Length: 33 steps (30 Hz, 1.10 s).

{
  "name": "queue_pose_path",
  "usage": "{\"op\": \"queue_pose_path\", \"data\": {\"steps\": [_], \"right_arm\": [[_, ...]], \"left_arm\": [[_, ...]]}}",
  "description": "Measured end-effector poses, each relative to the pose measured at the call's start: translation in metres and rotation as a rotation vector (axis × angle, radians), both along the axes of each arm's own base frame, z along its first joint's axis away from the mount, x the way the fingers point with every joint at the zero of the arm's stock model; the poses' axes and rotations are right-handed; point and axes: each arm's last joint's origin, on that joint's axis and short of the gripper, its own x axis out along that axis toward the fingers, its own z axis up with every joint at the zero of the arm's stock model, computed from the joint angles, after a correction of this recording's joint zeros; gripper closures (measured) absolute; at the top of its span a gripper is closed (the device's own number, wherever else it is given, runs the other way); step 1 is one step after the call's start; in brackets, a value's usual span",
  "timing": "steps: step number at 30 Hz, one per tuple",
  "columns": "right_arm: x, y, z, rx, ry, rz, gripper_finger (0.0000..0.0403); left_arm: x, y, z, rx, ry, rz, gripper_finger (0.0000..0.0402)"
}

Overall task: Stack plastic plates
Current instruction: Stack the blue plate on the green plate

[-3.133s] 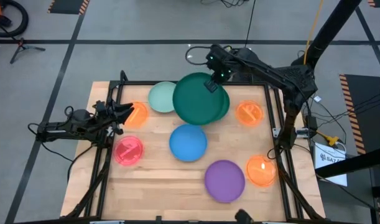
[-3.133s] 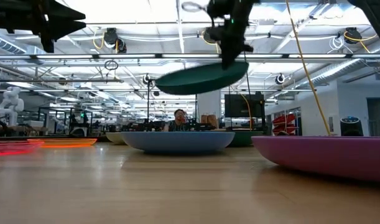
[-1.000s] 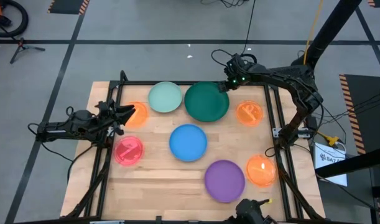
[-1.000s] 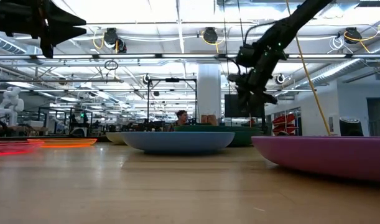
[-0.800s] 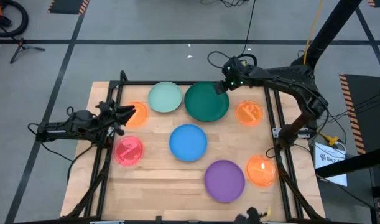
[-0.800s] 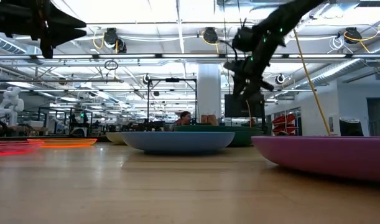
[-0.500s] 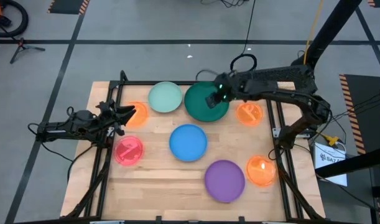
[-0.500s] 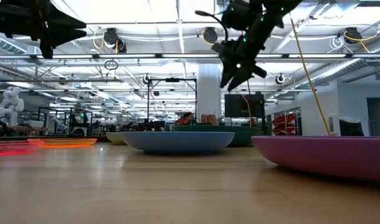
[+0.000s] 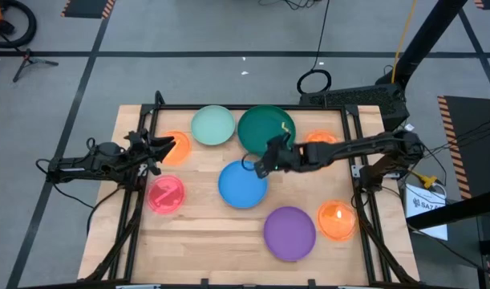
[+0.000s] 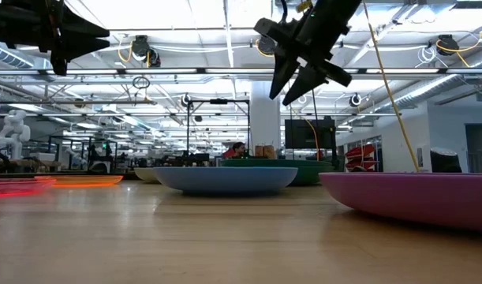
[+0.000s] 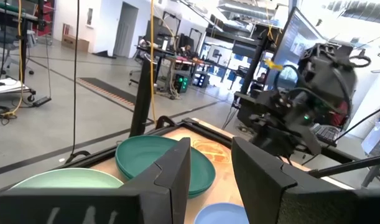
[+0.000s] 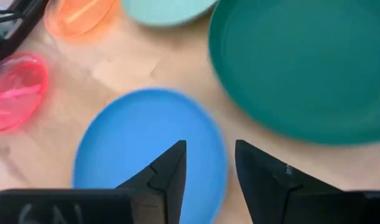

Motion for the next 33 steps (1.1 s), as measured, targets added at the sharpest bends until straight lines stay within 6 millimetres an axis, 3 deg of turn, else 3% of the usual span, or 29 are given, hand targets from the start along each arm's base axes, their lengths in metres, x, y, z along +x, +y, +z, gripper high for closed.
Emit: {"op": "queue_pose_path", "data": {"steps": [7,14,33], "right_arm": [[0.012,0.014,-0.03,0.144,0.07,-0.006,0.0273],[0.021,0.0,-0.066,0.244,0.193,-0.041,0.0273],[0.029,-0.002,-0.091,0.26,0.244,-0.06,0.0273]], "left_arm": [[0.0,0.0,-0.001,0.005,0.01,0.001,0.0279],[-0.001,0.0,0.004,0.026,-0.029,0.005,0.0279],[-0.003,0.001,0.012,0.129,-0.07,0.059,0.0279]]}}
